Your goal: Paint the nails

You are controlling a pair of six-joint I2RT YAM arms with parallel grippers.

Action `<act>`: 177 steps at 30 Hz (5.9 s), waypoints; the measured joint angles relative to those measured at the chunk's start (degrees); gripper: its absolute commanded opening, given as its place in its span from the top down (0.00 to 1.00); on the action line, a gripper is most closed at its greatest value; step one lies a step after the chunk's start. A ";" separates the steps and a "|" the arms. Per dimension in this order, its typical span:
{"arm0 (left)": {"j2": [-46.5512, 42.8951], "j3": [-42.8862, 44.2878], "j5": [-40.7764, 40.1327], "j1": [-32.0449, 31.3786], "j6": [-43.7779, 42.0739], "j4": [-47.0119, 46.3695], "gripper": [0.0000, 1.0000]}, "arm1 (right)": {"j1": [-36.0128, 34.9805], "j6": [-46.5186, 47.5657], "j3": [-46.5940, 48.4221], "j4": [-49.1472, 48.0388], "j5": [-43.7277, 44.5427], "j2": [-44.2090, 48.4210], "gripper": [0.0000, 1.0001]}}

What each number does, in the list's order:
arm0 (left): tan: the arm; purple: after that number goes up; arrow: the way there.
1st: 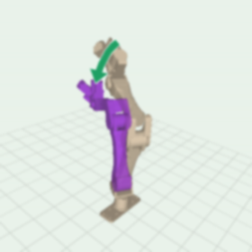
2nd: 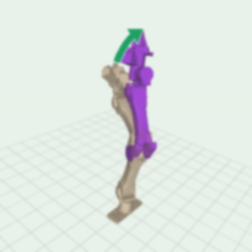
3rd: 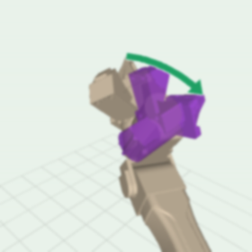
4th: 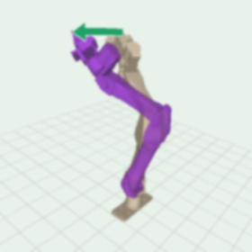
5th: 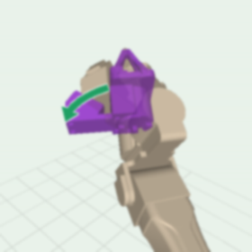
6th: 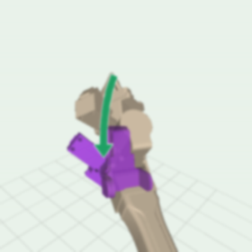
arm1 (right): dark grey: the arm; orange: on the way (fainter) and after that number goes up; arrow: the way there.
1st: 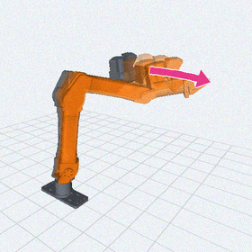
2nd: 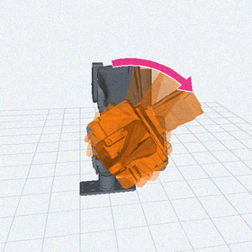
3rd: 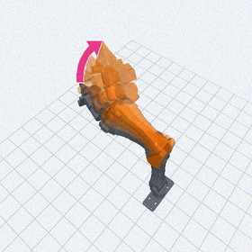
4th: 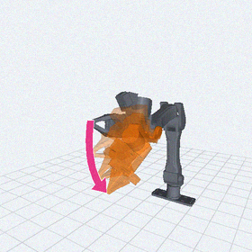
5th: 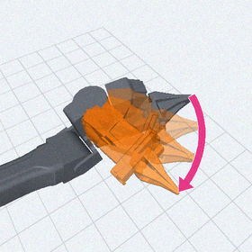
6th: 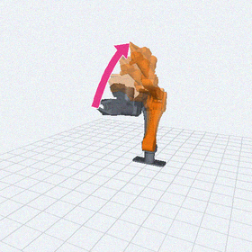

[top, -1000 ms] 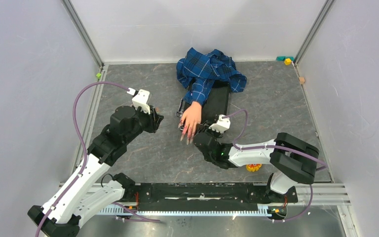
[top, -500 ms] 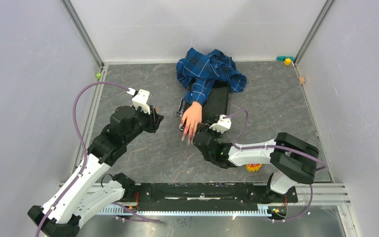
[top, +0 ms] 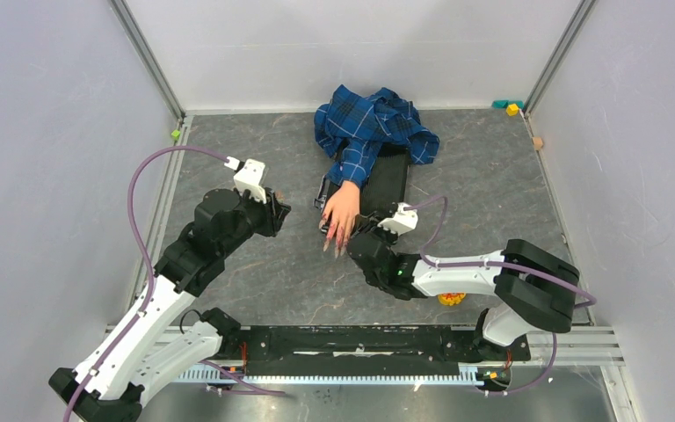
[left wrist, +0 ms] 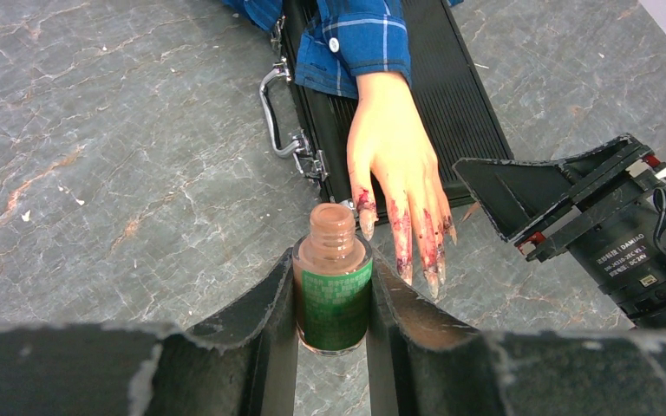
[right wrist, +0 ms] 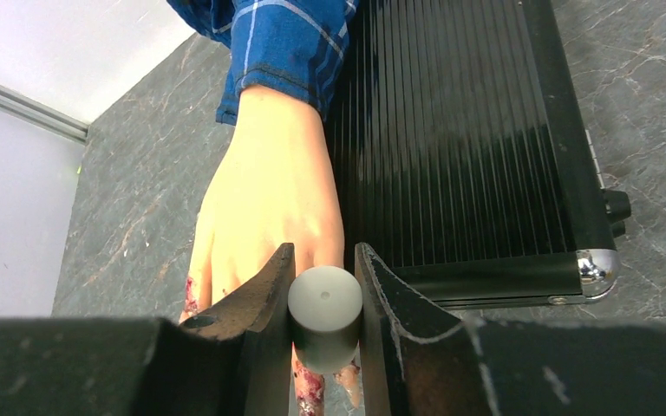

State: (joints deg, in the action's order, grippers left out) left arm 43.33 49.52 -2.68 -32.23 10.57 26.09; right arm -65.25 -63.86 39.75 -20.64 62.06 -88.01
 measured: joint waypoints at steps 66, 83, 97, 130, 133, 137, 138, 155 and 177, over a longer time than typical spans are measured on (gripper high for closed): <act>-0.79 -0.09 0.02 0.02 0.00 0.00 0.98 | -0.76 -4.87 -0.55 4.22 -3.32 -0.55 1.00; -0.81 -0.09 0.02 0.02 0.00 0.00 0.98 | -0.76 -4.90 -0.55 4.94 -3.30 -1.33 1.00; -0.81 -0.09 0.00 0.02 0.00 0.00 0.98 | -0.76 -4.83 0.37 4.50 -2.71 -2.08 1.00; -0.81 -0.09 0.02 0.02 0.00 0.00 0.98 | 0.55 -4.20 0.96 3.56 -1.51 -3.23 1.00; -0.81 -0.09 0.00 0.02 0.00 0.00 0.98 | 0.66 -4.15 0.96 3.52 -1.51 -3.23 1.00; -0.81 -0.09 0.00 0.02 0.00 0.00 0.98 | 0.83 -3.87 0.96 3.17 -1.51 -3.26 1.00; -0.81 -0.09 0.00 0.02 0.00 0.00 0.98 | 0.87 -3.82 0.96 3.13 -1.51 -3.26 1.00; -0.79 -0.24 -0.26 0.02 -0.04 0.02 0.98 | 1.14 -2.93 -0.33 2.03 0.11 0.00 1.00; 10.05 4.33 18.18 0.00 -2.51 -6.88 0.98 | 20.65 34.51 -5.79 9.77 -29.90 39.91 1.00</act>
State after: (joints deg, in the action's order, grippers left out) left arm 53.39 53.84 15.51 -32.23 8.05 19.20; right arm -44.60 -29.34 33.95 -10.87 32.16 -48.10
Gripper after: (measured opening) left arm 0.349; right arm 0.327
